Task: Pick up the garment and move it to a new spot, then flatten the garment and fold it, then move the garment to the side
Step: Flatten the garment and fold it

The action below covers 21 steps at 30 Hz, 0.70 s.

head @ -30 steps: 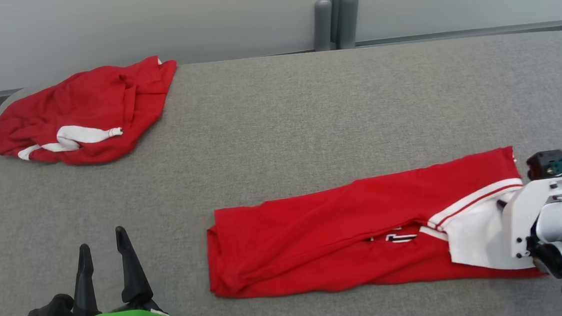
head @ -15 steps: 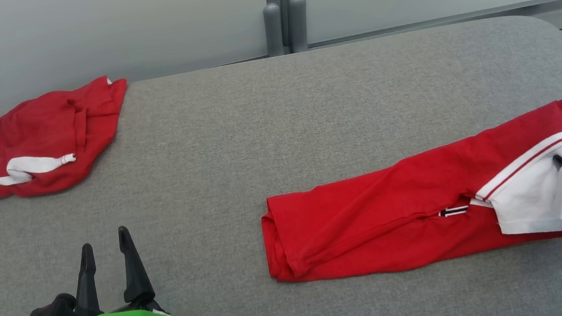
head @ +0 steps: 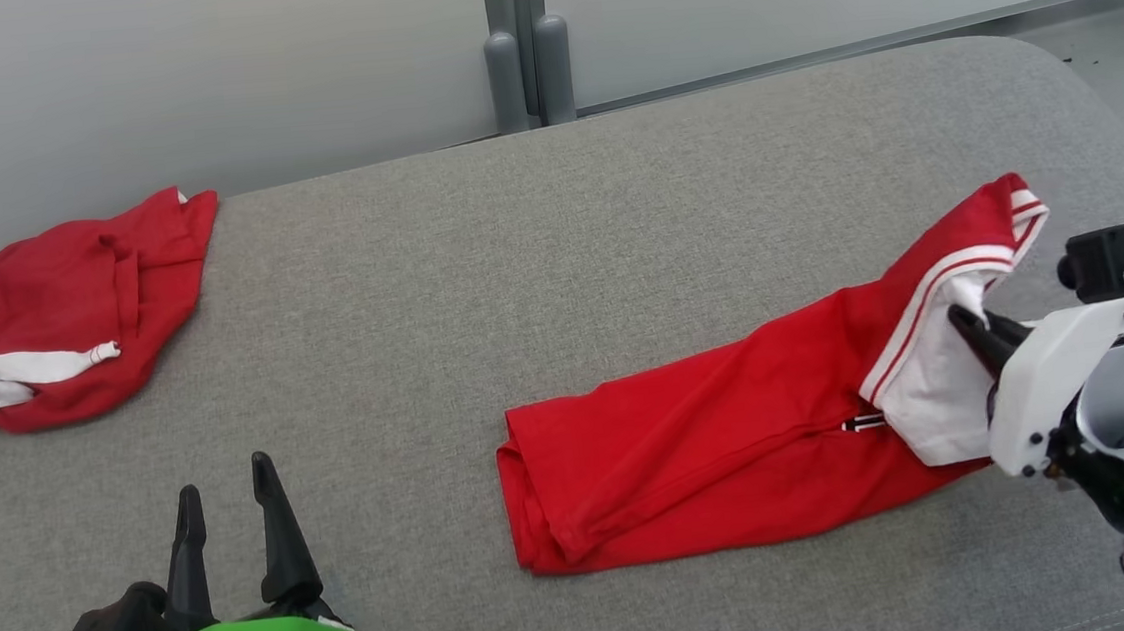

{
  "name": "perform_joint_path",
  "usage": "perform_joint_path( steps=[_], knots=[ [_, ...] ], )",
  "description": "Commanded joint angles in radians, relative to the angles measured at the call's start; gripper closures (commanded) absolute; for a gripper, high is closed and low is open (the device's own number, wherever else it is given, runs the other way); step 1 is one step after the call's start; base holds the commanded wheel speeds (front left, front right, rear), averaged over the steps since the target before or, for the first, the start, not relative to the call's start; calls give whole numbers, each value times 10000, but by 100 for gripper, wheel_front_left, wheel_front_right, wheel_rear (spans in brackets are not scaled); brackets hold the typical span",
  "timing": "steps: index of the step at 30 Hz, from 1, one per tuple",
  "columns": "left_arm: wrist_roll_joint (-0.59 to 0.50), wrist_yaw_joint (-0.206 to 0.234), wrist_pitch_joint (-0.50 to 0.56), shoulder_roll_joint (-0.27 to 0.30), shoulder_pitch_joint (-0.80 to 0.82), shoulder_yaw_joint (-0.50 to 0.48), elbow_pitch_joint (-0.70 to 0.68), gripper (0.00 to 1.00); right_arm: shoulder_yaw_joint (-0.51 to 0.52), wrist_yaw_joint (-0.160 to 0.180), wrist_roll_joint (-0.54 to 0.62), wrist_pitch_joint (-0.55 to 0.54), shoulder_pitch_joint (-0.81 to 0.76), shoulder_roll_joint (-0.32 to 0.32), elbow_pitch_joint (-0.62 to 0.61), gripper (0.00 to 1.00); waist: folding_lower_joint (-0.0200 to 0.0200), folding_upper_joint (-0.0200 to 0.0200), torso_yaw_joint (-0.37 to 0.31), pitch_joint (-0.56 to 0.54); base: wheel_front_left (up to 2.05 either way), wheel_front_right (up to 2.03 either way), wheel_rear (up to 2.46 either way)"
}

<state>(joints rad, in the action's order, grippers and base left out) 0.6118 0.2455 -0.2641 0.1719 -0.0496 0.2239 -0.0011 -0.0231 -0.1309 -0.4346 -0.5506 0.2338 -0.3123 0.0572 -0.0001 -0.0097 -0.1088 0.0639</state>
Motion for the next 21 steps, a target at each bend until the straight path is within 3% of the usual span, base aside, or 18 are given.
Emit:
perform_joint_path(
  steps=[1,10,21],
  knots=[
    [-94,-55,-5,-4,104,-10,3,0,-127,1,-156,-64,-192,109,-219,100,1,97,32,-52,0,0,0],
    [-58,-96,0,4,65,100,50,0,-1531,1,-428,-88,-446,1101,-999,100,1,97,285,-231,0,0,0],
    [-122,-280,39,-156,305,464,286,0,-2834,0,-6,798,524,2392,1352,100,1,97,1014,-343,0,0,0]
  ],
)
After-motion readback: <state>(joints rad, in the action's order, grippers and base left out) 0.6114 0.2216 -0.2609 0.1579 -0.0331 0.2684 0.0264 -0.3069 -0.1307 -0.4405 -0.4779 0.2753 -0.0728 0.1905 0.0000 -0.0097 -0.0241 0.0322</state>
